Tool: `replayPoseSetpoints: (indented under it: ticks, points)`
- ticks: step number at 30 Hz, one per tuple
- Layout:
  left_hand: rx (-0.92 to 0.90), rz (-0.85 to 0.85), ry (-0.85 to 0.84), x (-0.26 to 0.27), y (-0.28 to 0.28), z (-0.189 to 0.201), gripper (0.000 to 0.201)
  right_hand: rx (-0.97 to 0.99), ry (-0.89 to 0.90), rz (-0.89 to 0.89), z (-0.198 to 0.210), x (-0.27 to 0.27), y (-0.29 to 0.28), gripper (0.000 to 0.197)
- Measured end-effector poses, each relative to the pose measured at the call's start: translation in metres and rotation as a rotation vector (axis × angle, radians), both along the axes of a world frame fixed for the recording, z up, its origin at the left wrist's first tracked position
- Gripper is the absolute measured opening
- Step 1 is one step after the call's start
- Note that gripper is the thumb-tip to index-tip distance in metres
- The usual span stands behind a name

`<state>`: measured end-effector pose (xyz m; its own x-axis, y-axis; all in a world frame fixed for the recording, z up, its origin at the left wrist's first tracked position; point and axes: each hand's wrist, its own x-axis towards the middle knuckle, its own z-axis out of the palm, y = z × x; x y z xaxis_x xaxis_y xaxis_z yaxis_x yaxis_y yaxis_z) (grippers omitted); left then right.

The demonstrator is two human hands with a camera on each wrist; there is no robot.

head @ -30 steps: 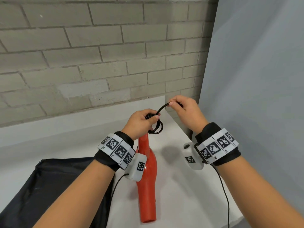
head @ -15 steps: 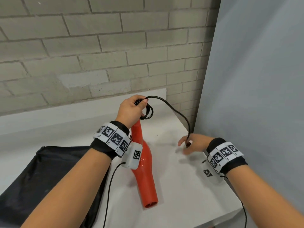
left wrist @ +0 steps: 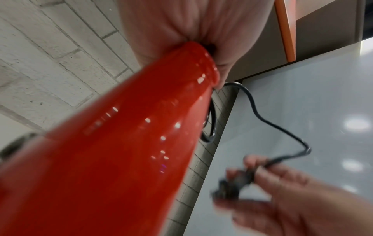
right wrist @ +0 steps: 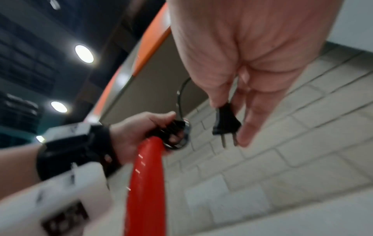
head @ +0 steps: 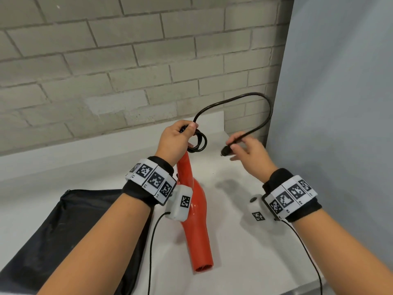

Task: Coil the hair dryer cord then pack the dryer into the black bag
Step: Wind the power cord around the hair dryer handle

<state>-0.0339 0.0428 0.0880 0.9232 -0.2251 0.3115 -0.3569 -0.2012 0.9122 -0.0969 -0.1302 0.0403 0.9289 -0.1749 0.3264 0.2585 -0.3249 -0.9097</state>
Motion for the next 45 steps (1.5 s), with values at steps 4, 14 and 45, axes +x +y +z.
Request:
replayPoseSetpoints:
  ticks: [4,14,45]
  points:
    - [0.012,-0.051,-0.025,0.001,0.0,-0.001,0.017,0.195,-0.245,0.042,0.025,-0.005,0.034,0.029]
    - [0.097,-0.063,-0.058,-0.002,-0.007,0.0,0.024,0.253,-0.33,-0.013,0.014,0.0,0.048,0.03]
    - [-0.097,-0.244,0.072,-0.014,0.009,0.005,0.028,-0.635,0.511,0.066,-0.026,0.008,0.011,0.047]
